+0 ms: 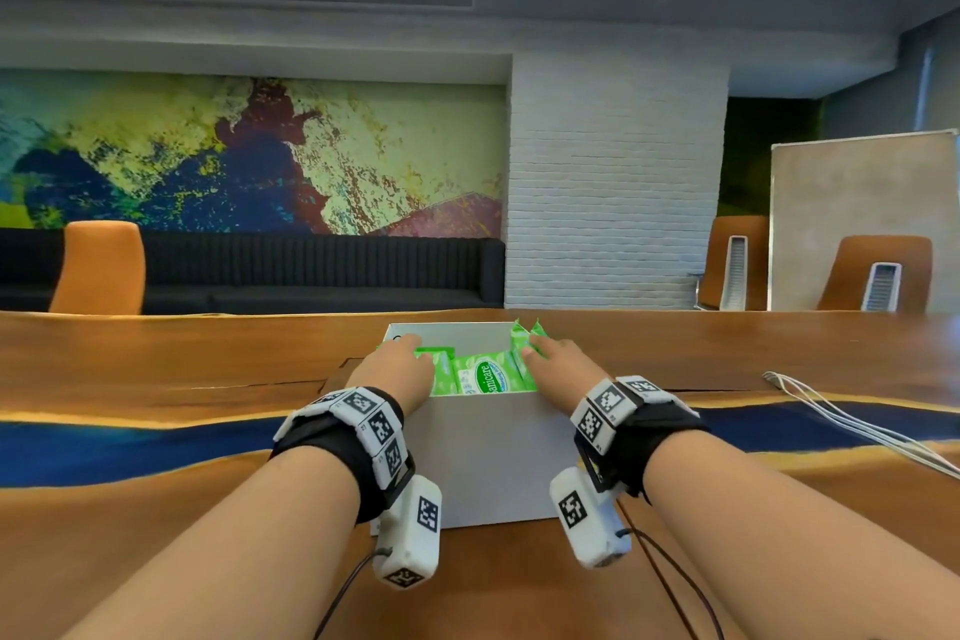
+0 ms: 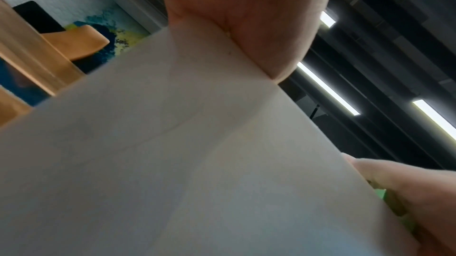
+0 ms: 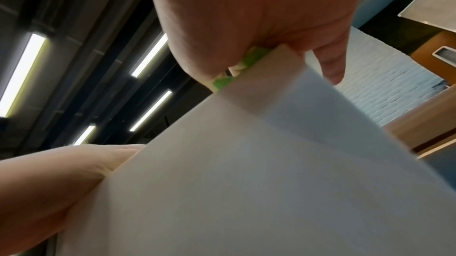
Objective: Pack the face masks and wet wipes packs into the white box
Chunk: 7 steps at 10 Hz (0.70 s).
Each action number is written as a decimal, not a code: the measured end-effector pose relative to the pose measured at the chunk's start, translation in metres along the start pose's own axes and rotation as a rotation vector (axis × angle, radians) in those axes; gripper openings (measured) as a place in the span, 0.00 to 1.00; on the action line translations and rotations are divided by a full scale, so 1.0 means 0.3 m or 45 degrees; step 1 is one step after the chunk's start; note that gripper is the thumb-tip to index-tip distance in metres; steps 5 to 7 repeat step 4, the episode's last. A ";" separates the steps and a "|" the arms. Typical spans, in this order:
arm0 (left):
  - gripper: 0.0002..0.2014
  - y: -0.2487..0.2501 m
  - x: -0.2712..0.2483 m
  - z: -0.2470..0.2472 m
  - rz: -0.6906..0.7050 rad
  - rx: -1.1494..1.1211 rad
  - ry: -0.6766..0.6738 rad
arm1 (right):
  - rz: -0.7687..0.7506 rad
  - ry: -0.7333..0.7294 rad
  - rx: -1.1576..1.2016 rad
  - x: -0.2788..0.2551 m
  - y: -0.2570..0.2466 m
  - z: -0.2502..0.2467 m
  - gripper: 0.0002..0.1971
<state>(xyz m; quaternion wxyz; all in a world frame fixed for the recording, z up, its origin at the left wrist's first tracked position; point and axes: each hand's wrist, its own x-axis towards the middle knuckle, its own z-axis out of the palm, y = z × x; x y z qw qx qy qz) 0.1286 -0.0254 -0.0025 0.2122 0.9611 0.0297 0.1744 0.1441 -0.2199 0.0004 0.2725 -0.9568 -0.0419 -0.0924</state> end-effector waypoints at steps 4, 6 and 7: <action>0.12 0.013 -0.202 -0.155 0.095 -0.071 0.051 | -0.174 0.292 -0.010 -0.289 0.004 -0.177 0.12; 0.12 0.013 -0.202 -0.155 0.095 -0.071 0.051 | -0.174 0.292 -0.010 -0.289 0.004 -0.177 0.12; 0.12 0.013 -0.202 -0.155 0.095 -0.071 0.051 | -0.174 0.292 -0.010 -0.289 0.004 -0.177 0.12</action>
